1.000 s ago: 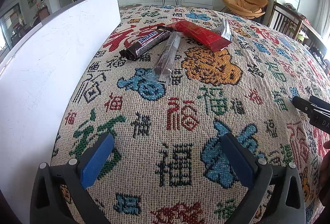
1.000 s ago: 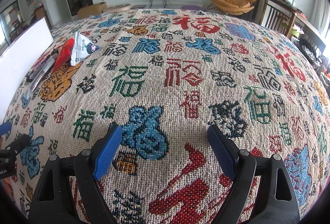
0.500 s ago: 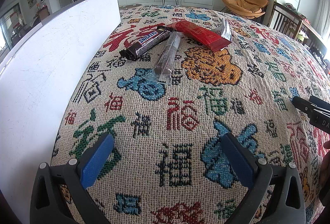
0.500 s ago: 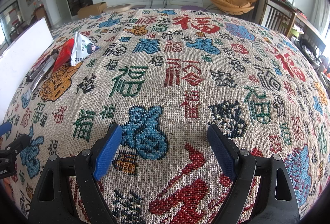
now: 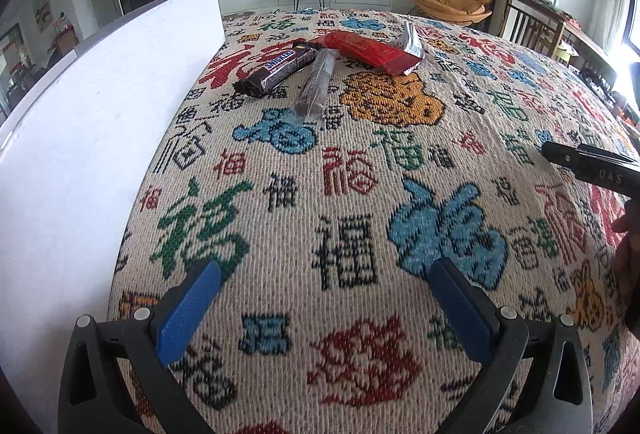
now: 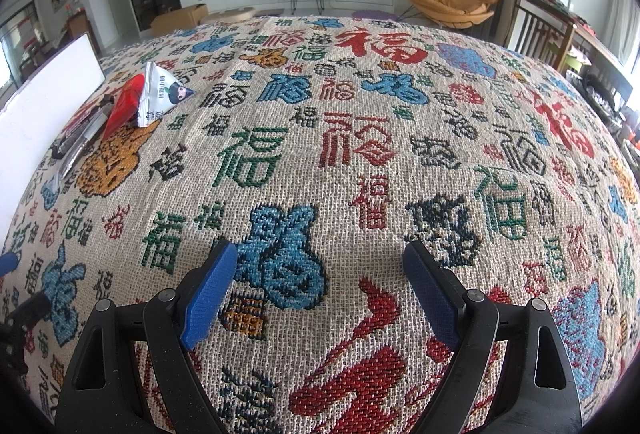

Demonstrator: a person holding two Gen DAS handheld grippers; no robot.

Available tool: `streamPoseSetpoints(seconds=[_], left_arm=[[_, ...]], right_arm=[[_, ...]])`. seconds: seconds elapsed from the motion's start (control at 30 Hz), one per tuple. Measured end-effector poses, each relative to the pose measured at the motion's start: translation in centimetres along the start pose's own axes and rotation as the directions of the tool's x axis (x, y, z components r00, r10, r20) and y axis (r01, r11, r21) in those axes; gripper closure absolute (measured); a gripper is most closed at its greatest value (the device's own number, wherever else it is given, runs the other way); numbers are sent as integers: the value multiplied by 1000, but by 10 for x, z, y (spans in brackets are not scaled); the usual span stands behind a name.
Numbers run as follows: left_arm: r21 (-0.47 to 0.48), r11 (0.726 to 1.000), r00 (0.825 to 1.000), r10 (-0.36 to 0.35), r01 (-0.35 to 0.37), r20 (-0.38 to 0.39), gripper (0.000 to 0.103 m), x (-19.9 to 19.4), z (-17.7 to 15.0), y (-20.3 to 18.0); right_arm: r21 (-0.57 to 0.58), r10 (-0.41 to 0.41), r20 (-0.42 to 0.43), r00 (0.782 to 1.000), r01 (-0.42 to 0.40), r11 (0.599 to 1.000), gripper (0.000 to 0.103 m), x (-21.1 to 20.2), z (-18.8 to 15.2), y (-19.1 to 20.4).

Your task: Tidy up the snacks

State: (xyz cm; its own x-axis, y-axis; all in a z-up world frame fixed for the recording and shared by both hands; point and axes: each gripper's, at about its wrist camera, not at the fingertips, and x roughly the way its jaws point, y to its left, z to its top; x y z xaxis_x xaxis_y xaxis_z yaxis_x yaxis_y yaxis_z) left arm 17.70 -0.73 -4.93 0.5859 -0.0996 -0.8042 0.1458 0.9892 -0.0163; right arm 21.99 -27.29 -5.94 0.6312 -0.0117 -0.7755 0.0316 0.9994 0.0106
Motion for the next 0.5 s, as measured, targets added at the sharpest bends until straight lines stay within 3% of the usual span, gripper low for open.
streamPoseSetpoints(seconds=[0.5], left_arm=[[0,1000,1000,0,0,1,0,1,-2,1]], right_arm=[[-4,-14,-1,1000,14,1000,15,1,-1,2]])
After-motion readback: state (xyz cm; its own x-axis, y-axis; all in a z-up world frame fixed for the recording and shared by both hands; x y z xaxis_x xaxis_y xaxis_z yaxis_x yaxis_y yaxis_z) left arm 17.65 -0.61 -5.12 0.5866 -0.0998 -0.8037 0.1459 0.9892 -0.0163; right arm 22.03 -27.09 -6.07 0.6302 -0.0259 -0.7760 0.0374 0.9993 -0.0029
